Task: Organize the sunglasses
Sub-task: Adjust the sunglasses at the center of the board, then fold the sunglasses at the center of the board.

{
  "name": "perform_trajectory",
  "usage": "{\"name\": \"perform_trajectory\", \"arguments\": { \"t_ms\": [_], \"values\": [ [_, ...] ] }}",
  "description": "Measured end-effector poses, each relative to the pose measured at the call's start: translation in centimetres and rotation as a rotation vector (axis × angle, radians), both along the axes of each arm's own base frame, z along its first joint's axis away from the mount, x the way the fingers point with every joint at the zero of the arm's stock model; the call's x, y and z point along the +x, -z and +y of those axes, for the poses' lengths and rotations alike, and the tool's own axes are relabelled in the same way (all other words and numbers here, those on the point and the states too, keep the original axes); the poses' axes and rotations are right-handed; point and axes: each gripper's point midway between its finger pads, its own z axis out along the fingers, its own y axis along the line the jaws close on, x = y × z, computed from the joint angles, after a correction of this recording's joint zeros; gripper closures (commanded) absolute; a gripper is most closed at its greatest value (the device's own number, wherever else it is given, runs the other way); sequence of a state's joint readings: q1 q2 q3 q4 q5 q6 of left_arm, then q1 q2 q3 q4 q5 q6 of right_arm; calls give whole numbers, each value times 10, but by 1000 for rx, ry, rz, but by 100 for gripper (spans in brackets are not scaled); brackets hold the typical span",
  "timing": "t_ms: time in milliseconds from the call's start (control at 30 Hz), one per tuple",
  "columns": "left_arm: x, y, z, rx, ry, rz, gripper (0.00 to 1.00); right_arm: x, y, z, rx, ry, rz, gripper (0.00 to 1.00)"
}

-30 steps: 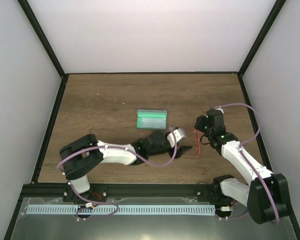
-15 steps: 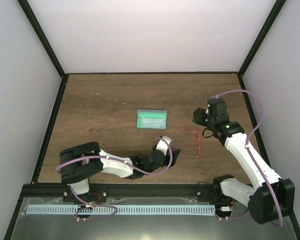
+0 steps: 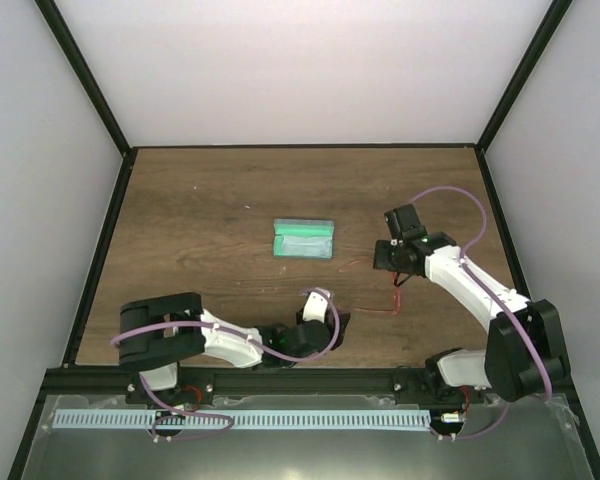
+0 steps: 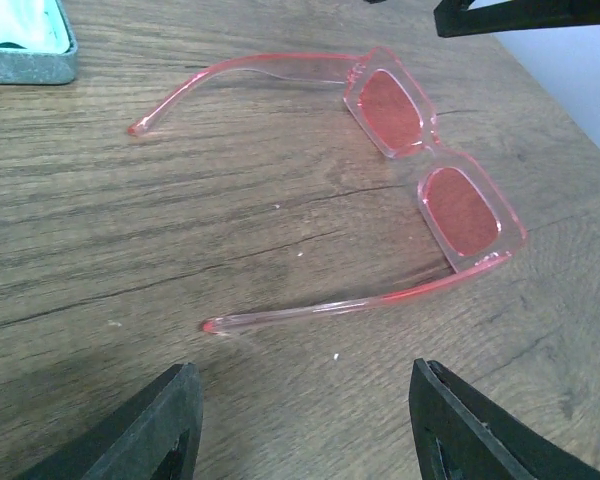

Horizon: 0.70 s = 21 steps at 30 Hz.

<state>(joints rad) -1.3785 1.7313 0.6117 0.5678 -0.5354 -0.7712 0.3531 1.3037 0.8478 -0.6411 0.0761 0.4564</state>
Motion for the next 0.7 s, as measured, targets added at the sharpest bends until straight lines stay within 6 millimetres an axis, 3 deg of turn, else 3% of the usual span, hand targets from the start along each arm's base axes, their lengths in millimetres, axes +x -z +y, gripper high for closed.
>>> {"name": "perform_trajectory", "arguments": {
  "t_ms": [133,300,467,700],
  "values": [
    [-2,-7,-8,-14,-7,-3,41,0,8,-5,-35,23,18,43],
    [-1,-6,-15,-14,-10,-4,41,-2,22,-15,-92,60,63,53],
    [-2,2,-16,3,0,5,41,-4,25,-18,-109,72,76,49],
    [-5,2,-19,-7,16,13,42,-9,49,-17,-145,67,152,51]
  ]
}}
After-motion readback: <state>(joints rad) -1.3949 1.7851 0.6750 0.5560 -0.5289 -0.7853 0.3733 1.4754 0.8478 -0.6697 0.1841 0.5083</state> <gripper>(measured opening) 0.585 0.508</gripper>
